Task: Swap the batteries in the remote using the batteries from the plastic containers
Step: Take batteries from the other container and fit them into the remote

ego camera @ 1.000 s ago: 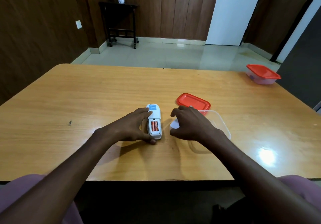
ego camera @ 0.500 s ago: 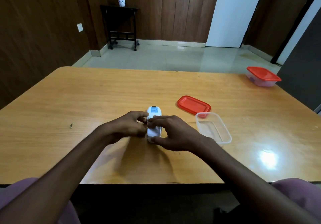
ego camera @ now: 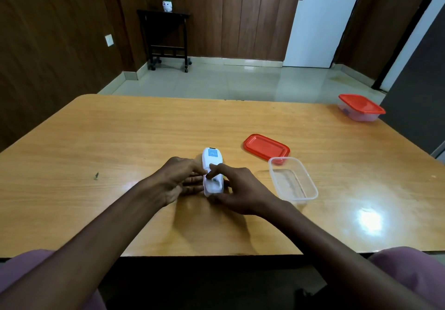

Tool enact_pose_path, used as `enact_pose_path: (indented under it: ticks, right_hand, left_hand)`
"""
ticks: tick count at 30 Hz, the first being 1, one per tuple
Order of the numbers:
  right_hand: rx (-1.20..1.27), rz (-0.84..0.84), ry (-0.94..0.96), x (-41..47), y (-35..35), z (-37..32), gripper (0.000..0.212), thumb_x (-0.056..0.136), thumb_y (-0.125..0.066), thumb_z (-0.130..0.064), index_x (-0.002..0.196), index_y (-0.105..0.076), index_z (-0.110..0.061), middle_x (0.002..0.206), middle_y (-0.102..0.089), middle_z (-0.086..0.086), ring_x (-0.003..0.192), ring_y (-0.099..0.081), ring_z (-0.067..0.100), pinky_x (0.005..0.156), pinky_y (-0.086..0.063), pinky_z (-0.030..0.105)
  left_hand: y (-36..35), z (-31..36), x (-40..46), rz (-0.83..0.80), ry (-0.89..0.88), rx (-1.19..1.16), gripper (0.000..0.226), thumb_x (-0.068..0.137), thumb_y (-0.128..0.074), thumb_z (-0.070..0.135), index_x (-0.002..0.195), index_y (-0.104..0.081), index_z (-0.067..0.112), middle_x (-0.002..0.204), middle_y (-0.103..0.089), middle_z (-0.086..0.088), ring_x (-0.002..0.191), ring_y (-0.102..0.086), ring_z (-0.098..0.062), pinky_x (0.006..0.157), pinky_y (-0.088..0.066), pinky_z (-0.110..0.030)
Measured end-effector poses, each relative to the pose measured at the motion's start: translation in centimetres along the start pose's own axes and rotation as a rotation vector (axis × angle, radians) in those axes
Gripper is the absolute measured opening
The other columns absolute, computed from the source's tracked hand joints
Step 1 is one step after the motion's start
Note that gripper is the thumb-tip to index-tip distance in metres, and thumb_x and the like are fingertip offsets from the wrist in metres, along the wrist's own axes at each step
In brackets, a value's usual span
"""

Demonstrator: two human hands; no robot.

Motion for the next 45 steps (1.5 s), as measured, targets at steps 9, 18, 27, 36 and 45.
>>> enact_pose_path:
  ticks: [9,18,27,36,45]
  right_hand:
    - [0.212,0.125,0.050,-1.2,1.1,0.7,0.046,0.074,-0.085,-0.006,0.114,-0.064,-0.012,0.133,-0.061,0.002,0.124,-0.057,0.011,0.092,-0.055,0.018]
    - [-0.396,0.013,0.071,-1.3,4.9,0.0,0.142,0.048,-0.080,-0.074,0.159,0.002,-0.038,0.166,0.026,0.002,0.153,0.022,0.025,0.118,-0.027,0.046]
    - [-0.481,0.174,0.140,-1.7,5.9,-1.5,0.109,0.034,-0.081,-0.072,0.129,-0.051,-0.028,0.151,-0.021,0.014,0.136,-0.025,0.031,0.086,-0.054,0.040]
    - [-0.434,0.234,0.143,-1.9,6.2,-1.9,0.100,0.036,-0.082,-0.069,0.123,-0.053,-0.029,0.151,-0.023,0.013,0.138,-0.026,0.030,0.084,-0.051,0.038]
    - [-0.269,0.158,0.141,-1.6,4.9,-1.2,0.106,0.047,-0.088,-0.061,0.133,-0.036,-0.026,0.162,-0.003,0.010,0.140,-0.035,0.029,0.085,-0.050,0.030]
  left_hand:
    - [-0.8,0.3,-0.4,-0.168,-0.022,-0.054,0.045,0.083,-0.063,-0.010,0.121,-0.067,0.014,0.106,-0.076,-0.018,0.099,-0.074,-0.034,0.084,-0.060,-0.047]
    - [-3.3,0.1,-1.7,-0.312,-0.166,0.043,0.054,0.087,-0.058,-0.012,0.132,-0.059,0.017,0.108,-0.073,-0.020,0.092,-0.073,-0.028,0.077,-0.057,-0.044]
    - [-3.2,0.5,-2.3,-0.382,-0.221,0.002,0.040,0.088,-0.063,-0.008,0.121,-0.065,0.015,0.110,-0.075,-0.017,0.094,-0.074,-0.027,0.076,-0.060,-0.042]
    - [-3.0,0.9,-2.3,-0.365,-0.273,-0.017,0.037,0.087,-0.068,-0.002,0.122,-0.067,0.010,0.104,-0.077,-0.009,0.091,-0.075,-0.022,0.072,-0.061,-0.036]
    - [-3.2,0.0,-1.6,-0.405,-0.047,-0.090,0.034,0.093,-0.058,0.021,0.124,-0.067,0.013,0.121,-0.071,-0.016,0.099,-0.071,-0.031,0.071,-0.057,-0.038]
Point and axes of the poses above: each hand's wrist, its own x-axis towards the middle knuckle, its own y-axis out of the back of the hand, z = x × y, the point moved 4 cm from there along x, towards the middle knuckle
